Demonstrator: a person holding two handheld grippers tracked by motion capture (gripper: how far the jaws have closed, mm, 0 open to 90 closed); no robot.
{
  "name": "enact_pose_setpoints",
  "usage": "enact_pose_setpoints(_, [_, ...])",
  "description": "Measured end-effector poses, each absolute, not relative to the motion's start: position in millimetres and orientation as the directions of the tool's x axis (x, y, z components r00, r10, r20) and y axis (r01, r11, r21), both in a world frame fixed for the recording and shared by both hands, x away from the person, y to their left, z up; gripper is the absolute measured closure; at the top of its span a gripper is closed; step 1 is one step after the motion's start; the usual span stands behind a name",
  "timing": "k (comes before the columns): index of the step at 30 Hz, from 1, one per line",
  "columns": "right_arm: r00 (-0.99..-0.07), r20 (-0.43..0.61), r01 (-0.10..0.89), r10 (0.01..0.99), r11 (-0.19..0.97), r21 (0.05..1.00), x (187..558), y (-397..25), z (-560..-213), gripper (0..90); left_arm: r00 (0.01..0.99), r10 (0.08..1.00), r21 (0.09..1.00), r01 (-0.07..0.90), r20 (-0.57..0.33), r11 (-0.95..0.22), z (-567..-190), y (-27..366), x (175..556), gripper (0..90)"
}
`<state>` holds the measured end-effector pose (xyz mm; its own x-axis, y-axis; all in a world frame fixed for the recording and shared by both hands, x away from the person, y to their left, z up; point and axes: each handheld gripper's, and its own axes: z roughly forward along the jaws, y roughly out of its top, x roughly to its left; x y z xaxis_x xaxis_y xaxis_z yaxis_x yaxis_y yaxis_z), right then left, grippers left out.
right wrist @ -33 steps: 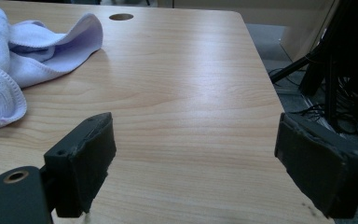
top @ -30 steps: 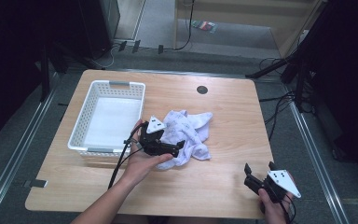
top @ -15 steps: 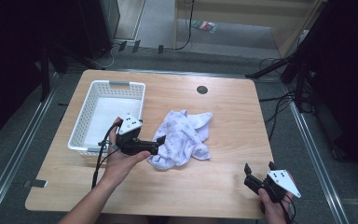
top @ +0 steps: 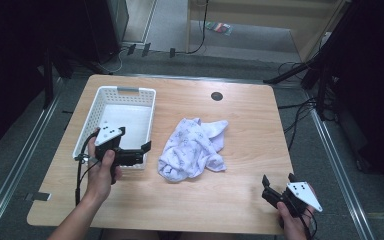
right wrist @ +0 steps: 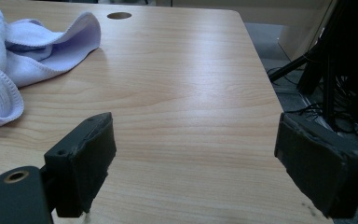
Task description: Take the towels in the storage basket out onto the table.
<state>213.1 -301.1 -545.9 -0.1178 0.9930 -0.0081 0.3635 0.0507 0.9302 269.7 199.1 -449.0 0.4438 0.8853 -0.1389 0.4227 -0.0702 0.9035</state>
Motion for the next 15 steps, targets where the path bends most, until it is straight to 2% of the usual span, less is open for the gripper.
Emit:
enact_pose_setpoints(4, [-0.119,-0.012,0.363,0.993,0.055,0.930,213.3,-300.9,-545.9,12.6,0.387,0.911,0.910,0.413,-0.139,-0.037,-450.3,227.6,261.1,0.0])
enact_pose_setpoints(15, [-0.117,-0.014,0.360,0.993,0.055,0.931,213.1,-300.6,-546.0,12.7,0.303,0.944,0.920,0.391,-0.130,0.001,-457.1,275.2,243.6,0.0])
